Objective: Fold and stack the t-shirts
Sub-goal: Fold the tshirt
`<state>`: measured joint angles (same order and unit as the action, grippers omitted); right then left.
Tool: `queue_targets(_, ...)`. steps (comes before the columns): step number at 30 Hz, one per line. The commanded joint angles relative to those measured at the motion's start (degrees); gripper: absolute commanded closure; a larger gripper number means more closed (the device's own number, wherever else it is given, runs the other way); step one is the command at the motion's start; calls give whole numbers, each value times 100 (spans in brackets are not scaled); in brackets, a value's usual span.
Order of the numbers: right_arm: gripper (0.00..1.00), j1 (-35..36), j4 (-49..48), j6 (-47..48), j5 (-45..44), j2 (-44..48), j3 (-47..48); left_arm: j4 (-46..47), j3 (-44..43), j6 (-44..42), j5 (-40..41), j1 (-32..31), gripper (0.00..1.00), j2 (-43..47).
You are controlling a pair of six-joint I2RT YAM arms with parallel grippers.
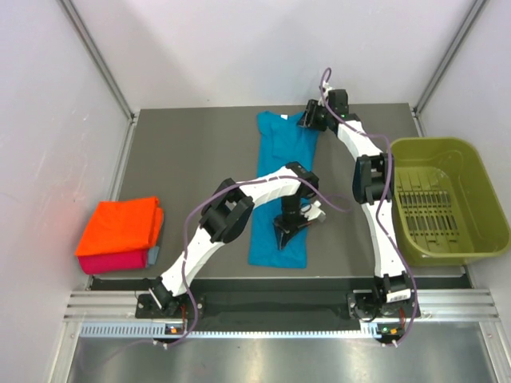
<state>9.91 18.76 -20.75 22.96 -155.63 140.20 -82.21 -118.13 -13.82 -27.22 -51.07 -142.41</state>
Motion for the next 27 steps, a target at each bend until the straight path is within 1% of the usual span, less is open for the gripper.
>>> queue_targets(1, 50, 151, -268, -87, -11, -187, 306, 1445, -132, -85, -169, -245, 100, -235)
queue_targets(9, 50, 239, -347, -122, -11, -240, 403, 1700, -342, 73, -161, -360, 100, -261)
queue_targets(12, 48, 231, -286, 44, -11, -143, 412, 1674, -439, 152, -90, -369, 100, -252)
queue_targets(14, 46, 187, -181, 307, -28, 67, 359, 1569, -518, 178, -20, -334, 89, -200)
queue_targets(15, 45, 160, -171, 370, -37, 320, 298, 1490, -605, 196, 32, -307, 84, -156)
queue_targets(16, 43, 125, -171, 440, -63, 488, 228, 1419, -641, 196, 111, -281, 76, -8)
queue_targets(17, 42, 47, -145, 615, -55, 664, 70, 1358, -624, 222, 251, -176, 73, 124)
queue_targets(18, 41, 2, -128, 703, -37, 1023, 17, 1409, -380, 196, 305, -114, 72, 300)
queue_targets(19, 37, -42, -101, 817, -29, 1191, -28, 1488, -230, 196, 357, -44, 70, 736)
queue_targets(20, 36, -85, -58, 905, -28, 1385, -141, 1585, -72, 179, 402, 104, 68, 967)
queue_targets(21, 34, -164, -5, 1037, -46, 1769, -221, 1664, 147, 135, 480, 175, 67, 1170)
queue_targets(22, 25, -191, 22, 1099, -107, 1973, -308, 1647, 193, 126, 542, 246, 61, 1511)
queue_targets(23, 23, -244, 118, 1239, -160, 2184, -509, 1647, 246, 108, 586, 377, 55, 1671)
queue_targets(24, 21, -253, 162, 1310, -282, 2604, -633, 1630, 316, 91, 639, 439, 51, 1820)
queue_targets(25, 19, -270, 215, 1380, -318, 2817, -756, 1595, 334, 82, 665, 501, 50, 2109)
queue_targets(26, 19, -305, 337, 1433, -345, 3028, -1045, 1603, 369, 99, 700, 606, 42, 2260)
queue_targets(27, 19, -323, 399, 1460, -362, 3439, -1221, 1629, 517, 143, 779, 668, 42, 2427)
